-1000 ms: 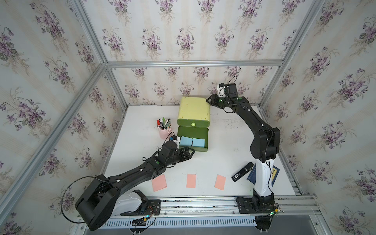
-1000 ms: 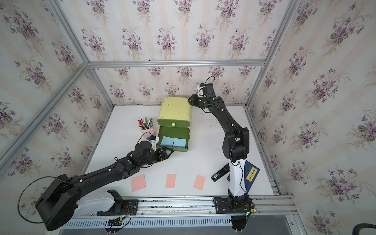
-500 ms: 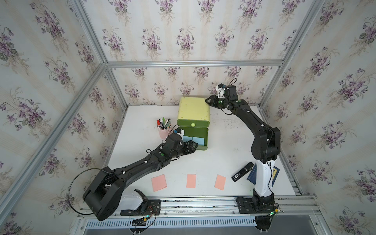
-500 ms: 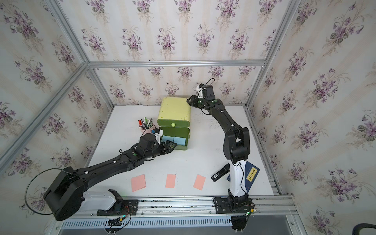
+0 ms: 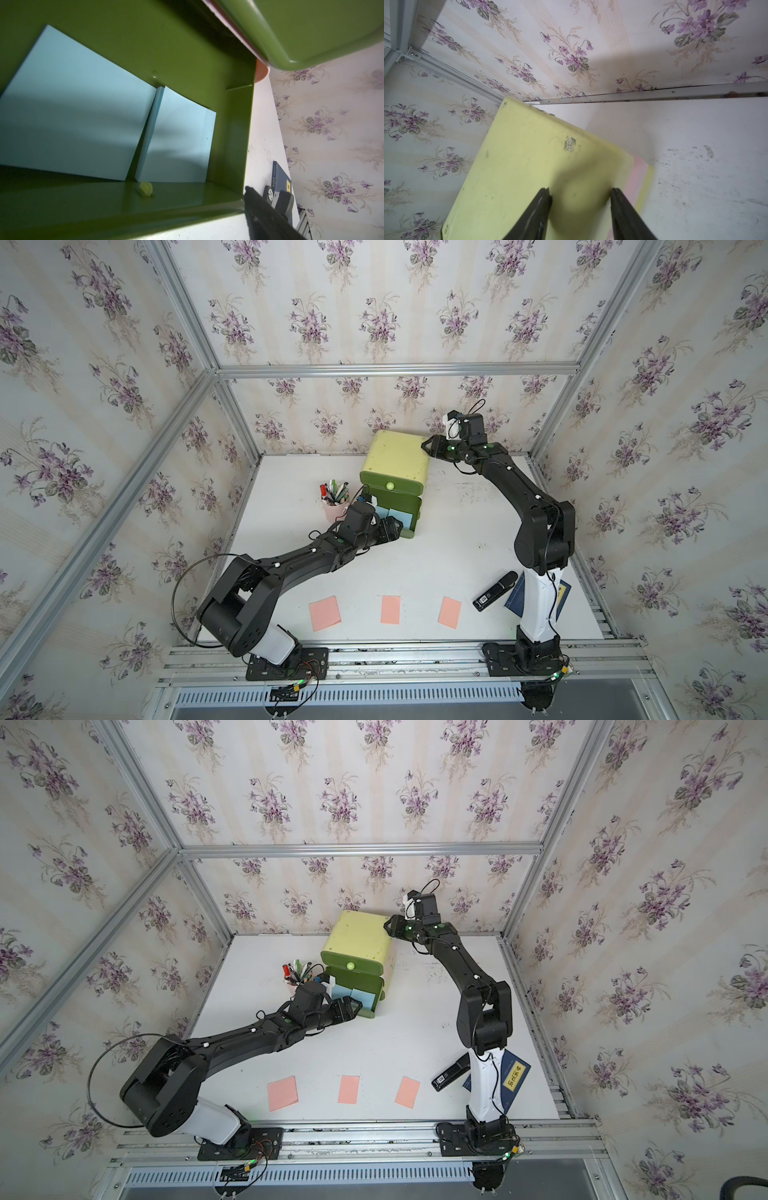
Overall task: Please put the sticky notes in the drawer by color
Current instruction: Close the drawer in the storage box.
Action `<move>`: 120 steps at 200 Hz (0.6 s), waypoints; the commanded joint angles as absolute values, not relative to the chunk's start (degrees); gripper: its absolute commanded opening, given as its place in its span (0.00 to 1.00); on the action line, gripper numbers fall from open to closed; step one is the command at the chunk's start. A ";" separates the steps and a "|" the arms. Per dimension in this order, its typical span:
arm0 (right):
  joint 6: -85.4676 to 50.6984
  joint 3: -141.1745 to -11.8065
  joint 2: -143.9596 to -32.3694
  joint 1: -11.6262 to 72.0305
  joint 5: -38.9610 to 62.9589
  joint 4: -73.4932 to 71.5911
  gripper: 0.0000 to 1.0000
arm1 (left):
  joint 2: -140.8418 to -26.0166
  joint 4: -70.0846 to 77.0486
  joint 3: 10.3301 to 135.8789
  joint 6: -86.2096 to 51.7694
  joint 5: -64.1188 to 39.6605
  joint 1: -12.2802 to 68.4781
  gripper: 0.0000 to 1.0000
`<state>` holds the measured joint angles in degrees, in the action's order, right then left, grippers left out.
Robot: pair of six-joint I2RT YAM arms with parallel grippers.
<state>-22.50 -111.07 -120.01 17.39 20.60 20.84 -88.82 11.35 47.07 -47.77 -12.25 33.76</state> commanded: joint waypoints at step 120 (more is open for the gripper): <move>-22.06 -116.27 -123.01 15.91 17.57 29.79 0.63 | -90.16 19.22 52.13 -41.72 -7.84 33.66 0.83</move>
<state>-21.87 -115.09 -121.58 16.29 18.90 25.41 -89.27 16.56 50.57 -43.99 -8.73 33.74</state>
